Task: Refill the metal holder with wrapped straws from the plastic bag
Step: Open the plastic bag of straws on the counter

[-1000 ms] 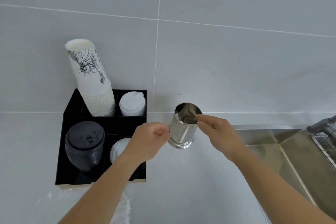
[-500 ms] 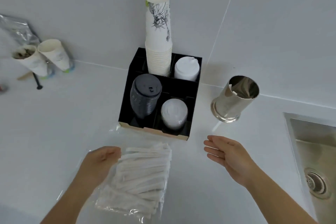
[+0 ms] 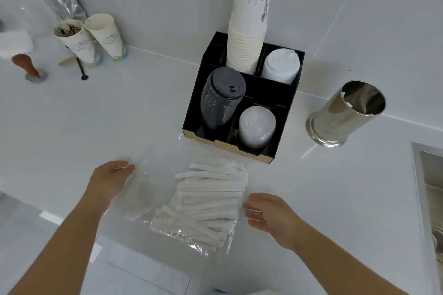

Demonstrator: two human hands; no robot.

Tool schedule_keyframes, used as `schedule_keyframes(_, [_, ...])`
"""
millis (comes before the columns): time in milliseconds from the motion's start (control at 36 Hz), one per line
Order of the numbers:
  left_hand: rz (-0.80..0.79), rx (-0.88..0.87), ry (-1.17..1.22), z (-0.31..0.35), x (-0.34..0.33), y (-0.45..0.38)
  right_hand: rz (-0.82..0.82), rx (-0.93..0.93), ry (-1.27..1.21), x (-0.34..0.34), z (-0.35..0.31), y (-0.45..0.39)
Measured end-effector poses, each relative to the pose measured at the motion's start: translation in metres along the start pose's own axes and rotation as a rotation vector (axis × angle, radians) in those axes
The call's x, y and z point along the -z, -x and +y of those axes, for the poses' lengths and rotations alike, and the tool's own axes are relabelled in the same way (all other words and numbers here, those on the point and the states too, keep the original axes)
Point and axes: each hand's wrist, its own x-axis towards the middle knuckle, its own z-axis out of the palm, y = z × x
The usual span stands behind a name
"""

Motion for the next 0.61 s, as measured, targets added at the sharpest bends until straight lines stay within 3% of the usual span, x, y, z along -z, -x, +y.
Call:
schedule_keyframes(139, [-0.207,-0.006,-0.008,0.000,-0.002,-0.003,0.033,0.002,0.140,-0.016,0.004,-0.008])
schedule_keyframes(333, [-0.306,0.049,-0.041,-0.007,-0.005,-0.001,0.106,-0.002,0.274,-0.030,0.004,-0.020])
schedule_keyframes(611, [-0.409,-0.027,-0.026,-0.005,-0.004,0.033,0.139,0.083,0.203,-0.011,0.018,-0.015])
